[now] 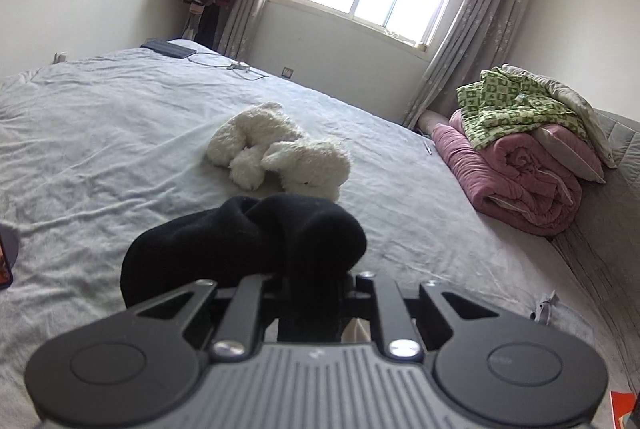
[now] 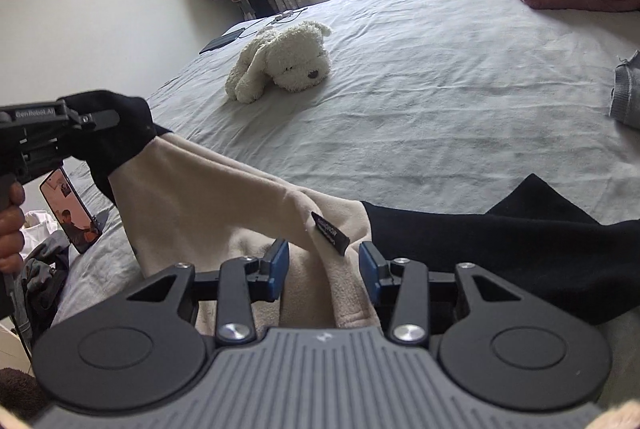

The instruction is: Fold clothes

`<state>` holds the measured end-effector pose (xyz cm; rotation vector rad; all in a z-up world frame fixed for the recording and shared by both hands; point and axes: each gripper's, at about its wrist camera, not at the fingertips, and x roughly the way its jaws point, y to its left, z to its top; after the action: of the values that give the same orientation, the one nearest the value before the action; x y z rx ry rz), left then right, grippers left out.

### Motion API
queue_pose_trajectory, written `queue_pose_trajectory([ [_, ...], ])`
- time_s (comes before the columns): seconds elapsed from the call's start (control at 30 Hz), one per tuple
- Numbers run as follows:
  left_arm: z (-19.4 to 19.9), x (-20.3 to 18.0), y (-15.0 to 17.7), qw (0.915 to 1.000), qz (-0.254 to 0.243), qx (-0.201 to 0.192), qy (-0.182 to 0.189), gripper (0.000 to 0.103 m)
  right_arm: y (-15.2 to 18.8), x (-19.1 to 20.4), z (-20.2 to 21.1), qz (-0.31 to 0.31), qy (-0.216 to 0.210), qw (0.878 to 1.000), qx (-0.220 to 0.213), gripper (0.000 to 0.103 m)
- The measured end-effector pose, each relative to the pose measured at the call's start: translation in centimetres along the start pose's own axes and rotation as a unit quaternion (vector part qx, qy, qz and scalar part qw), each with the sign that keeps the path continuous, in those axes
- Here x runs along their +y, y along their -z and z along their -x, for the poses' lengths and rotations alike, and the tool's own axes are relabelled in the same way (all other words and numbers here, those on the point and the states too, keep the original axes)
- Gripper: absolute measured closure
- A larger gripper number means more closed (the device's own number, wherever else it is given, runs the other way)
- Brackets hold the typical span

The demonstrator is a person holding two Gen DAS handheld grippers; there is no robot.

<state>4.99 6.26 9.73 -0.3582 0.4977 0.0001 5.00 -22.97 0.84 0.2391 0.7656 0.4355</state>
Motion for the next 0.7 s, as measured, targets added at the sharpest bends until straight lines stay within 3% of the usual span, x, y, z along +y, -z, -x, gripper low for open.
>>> queue_pose_trajectory([
  [0.07, 0.2, -1.1, -0.6, 0.9999, -0.007, -0.006, 0.005, 0.088, 0.2, -0.3, -0.5, -0.005, -0.004, 1.0, 0.01, 0.061],
  [0.1, 0.2, -1.7, -0.9, 0.9999, -0.012, -0.009, 0.007, 0.088, 0.5, -0.5, -0.9, -0.009, -0.004, 1.0, 0.017, 0.066],
  [0.13, 0.2, -2.3, -1.2, 0.9998, -0.016, -0.012, 0.008, 0.088, 0.7, -0.6, -1.1, -0.01, -0.002, 1.0, 0.025, 0.09],
  [0.17, 0.1, -2.9, -1.5, 0.9997, -0.02, -0.013, 0.009, 0.088, 0.8, -0.6, -1.3, -0.009, 0.002, 1.0, 0.03, 0.094],
  [0.4, -1.0, -7.6, -2.6, 0.9975, -0.063, -0.029, 0.015, 0.089, -0.4, -1.9, 4.1, -0.016, 0.039, 0.998, -0.042, 0.095],
  [0.7, -4.3, -13.1, -2.6, 0.9954, -0.089, -0.017, 0.031, 0.088, -0.7, -6.8, 9.7, -0.073, 0.104, 0.985, -0.117, 0.096],
])
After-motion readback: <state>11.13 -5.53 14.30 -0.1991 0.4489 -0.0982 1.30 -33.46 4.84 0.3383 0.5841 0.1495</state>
